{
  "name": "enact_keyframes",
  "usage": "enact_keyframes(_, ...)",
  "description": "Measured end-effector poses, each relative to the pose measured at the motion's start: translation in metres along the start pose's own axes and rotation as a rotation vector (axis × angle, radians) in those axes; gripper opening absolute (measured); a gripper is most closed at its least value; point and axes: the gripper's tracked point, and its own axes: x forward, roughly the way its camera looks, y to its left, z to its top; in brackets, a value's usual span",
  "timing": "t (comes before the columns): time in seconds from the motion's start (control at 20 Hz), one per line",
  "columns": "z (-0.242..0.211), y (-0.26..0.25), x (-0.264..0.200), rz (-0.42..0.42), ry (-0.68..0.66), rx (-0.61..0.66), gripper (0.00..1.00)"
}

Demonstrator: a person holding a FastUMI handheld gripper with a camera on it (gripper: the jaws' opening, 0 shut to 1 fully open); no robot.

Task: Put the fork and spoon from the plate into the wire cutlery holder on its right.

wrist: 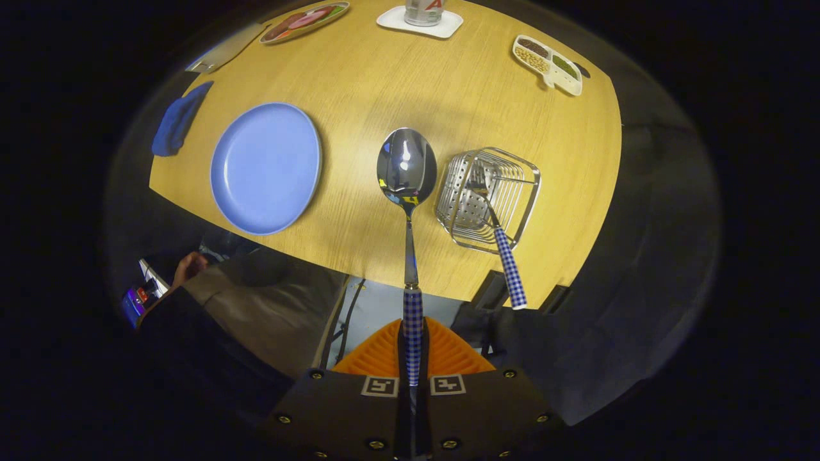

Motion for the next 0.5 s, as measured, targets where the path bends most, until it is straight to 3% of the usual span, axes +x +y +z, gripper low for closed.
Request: enact_keyframes(0.5,-0.013,-0.022,0.002,0.086,0.076,0.089,0.04)
